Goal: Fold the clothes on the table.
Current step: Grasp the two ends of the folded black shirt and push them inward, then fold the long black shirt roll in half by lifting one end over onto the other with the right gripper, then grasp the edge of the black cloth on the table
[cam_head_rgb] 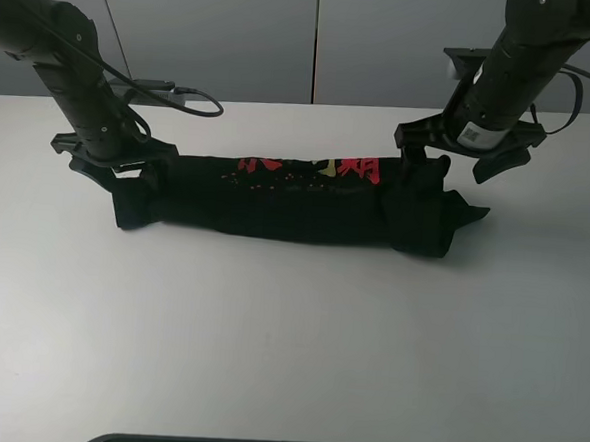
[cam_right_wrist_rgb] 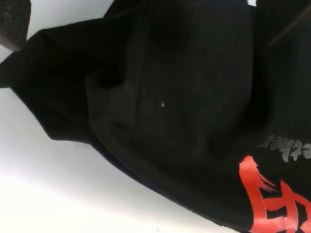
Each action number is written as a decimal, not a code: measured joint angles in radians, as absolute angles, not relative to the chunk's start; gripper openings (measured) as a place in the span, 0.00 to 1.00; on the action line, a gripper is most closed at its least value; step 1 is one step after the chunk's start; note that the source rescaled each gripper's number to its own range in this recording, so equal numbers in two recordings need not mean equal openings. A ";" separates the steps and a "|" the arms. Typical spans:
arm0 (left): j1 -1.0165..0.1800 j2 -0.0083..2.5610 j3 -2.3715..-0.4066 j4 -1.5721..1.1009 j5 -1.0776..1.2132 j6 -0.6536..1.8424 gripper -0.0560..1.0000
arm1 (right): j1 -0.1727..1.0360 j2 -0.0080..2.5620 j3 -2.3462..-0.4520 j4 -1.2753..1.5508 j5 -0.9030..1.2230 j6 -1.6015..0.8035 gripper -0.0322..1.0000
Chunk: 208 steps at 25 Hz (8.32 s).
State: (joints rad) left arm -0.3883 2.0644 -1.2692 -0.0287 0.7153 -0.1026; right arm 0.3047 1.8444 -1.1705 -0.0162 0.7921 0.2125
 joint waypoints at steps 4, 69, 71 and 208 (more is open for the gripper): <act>-0.382 2.095 -1.271 -0.029 0.714 -0.103 0.95 | 0.300 1.878 -1.171 -0.010 0.790 0.232 1.00; -0.380 2.109 -1.273 -0.023 0.696 -0.063 0.95 | 0.299 1.824 -1.344 0.544 0.911 -0.217 0.29; -0.380 2.109 -1.273 -0.023 0.696 -0.058 0.95 | 0.299 1.844 -1.350 0.645 0.913 -0.278 0.29; -0.576 2.114 -1.610 0.174 1.012 0.014 0.95 | 0.239 1.857 -1.161 0.280 0.553 -0.288 1.00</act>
State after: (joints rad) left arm -0.5761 2.1141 -1.6105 0.1741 1.0118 0.0136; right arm 0.2393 1.8565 -1.1610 0.2797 0.5534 -0.2883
